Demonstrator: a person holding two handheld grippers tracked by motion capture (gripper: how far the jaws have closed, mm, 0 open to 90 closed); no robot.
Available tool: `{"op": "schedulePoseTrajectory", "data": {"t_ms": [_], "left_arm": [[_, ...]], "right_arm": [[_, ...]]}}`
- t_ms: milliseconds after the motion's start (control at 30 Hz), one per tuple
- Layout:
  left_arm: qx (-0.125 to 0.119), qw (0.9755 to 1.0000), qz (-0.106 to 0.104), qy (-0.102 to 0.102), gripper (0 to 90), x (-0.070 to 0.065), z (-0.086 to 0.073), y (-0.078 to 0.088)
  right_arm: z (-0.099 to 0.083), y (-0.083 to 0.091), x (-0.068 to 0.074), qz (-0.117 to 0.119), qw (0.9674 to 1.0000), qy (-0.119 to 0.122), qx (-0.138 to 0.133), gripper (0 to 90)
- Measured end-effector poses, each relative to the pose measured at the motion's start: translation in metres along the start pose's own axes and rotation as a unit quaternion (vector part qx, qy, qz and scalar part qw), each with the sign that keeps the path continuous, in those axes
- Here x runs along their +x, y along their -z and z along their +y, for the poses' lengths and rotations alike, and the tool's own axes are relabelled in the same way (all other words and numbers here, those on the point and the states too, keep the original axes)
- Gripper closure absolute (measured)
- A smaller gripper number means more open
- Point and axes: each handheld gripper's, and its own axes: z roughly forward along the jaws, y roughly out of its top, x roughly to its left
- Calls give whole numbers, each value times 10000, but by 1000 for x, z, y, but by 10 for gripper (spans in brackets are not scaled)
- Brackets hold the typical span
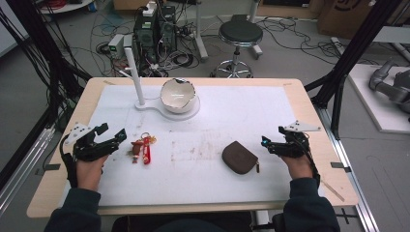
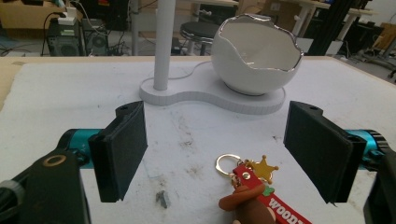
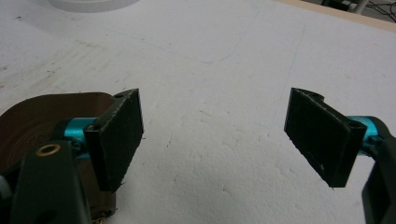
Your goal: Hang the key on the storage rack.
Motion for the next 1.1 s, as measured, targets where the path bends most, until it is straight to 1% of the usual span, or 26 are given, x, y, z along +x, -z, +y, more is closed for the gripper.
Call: {"op": "schedulePoseTrajectory", "data": {"t_ms": [167, 333, 433, 467, 533, 600, 700, 733, 767, 800, 900, 933, 1000, 1033, 1067, 1100], "left_arm": [[72, 10000, 53, -43, 218, -4, 0, -1], [109, 9999, 109, -19, 221, -6, -1, -2], [149, 9998, 74, -51, 224, -9, -2, -3], [165, 9998, 27, -98, 224, -11, -2, -4], [171, 9998, 8, -87, 224, -12, -2, -4], [158, 9998, -60, -39, 224, -14, -3, -3], [268, 9995, -151, -120, 224, -21, -5, -6], [341, 9992, -179, -109, 223, -23, -6, -8], [341, 9992, -179, -109, 221, -23, -6, -8], [536, 9983, -194, -103, 215, -26, -8, -13], [855, 9961, -173, -127, 215, -29, -13, -20], [972, 9950, -164, -152, 215, -31, -15, -22], [1182, 9926, -107, -252, 216, -35, -18, -27], [1281, 9913, -124, -269, 220, -37, -19, -28], [1402, 9896, -112, -288, 235, -39, -20, -30], [1517, 9879, -50, -309, 260, -40, -22, -31]], "right_arm": [[0, 2, 0, -26, 10000, -31, -16, 199], [0, 2, 0, -24, 10000, -46, -46, 199], [-1, 3, 0, -7, 10000, -55, -67, 199], [-1, 3, 0, 4, 9999, -60, -83, 199], [0, 3, 0, -7, 10000, -54, -83, 199], [0, 3, 1, -13, 9999, -41, -96, 199], [1, 7, 5, -32, 9999, -43, -160, 199], [2, 8, 5, -50, 9998, -31, -178, 199], [2, 8, 5, -75, 9998, -29, -180, 199], [1, 8, 4, -77, 9998, -37, -169, 199], [-1, 6, 2, -95, 9998, -94, -129, 199], [-1, 6, 1, -89, 9999, -88, -113, 199], [-2, 5, 0, -84, 9999, -98, -96, 200], [-2, 5, 0, -98, 9999, -107, -86, 200], [-2, 5, -1, -102, 9998, -122, -89, 200], [-2, 5, -2, -102, 9998, -125, -100, 200]]}}
